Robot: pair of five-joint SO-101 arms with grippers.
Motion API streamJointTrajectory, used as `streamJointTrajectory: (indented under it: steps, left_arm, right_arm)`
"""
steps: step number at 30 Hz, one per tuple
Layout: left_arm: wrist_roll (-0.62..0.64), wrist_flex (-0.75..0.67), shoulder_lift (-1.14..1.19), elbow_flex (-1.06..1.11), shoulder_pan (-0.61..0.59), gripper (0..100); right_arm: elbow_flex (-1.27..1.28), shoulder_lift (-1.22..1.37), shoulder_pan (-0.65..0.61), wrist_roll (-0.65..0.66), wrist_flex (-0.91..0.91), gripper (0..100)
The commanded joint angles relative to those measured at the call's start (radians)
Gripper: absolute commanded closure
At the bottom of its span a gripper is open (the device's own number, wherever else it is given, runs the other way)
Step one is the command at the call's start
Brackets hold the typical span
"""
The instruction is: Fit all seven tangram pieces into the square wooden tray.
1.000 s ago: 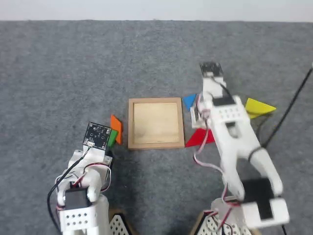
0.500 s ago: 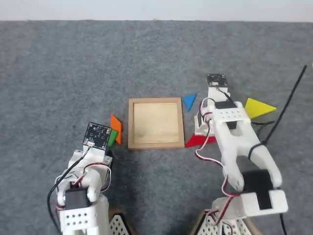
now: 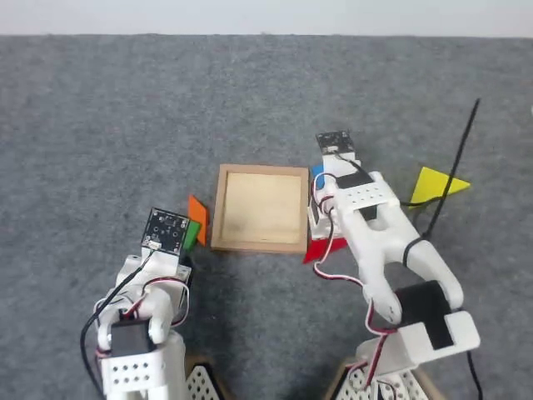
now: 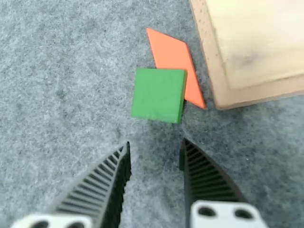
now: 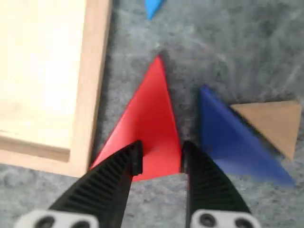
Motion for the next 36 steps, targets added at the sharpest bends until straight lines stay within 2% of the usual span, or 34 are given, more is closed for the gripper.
streamJointTrajectory:
  steps: [1,7,14,19,23,25,32,36]
  left_arm:
    - [-0.009,0.005,-0.002,-0.007,-0.006,83]
    - [-0.009,0.005,-0.002,-0.007,-0.006,83]
    - [-0.009,0.005,-0.002,-0.007,-0.006,83]
    - [-0.009,0.005,-0.002,-0.007,-0.006,83]
    - [-0.009,0.005,-0.002,-0.007,-0.006,83]
    - [-0.009,0.005,-0.002,-0.007,-0.006,83]
    - [-0.009,0.005,-0.002,-0.007,-0.006,83]
    - [-0.009,0.005,-0.002,-0.007,-0.006,83]
  right_arm:
    - [-0.008,0.015,-0.018,0.002,0.016,89.9]
    - [0.02,-0.074,-0.012,0.0,0.025,92.1]
    - [0.267,-0.414,-0.016,0.054,-0.102,91.1]
    - [0.296,-0.489,-0.067,0.089,-0.068,88.4]
    - [0.299,-0.467,-0.202,0.112,-0.087,88.0]
    - [0.296,-0.426,-0.226,0.115,-0.117,87.9]
    - [0.247,-0.237,-0.223,0.147,-0.107,88.0]
    - [0.218,-0.213,-0.137,0.155,-0.061,88.0]
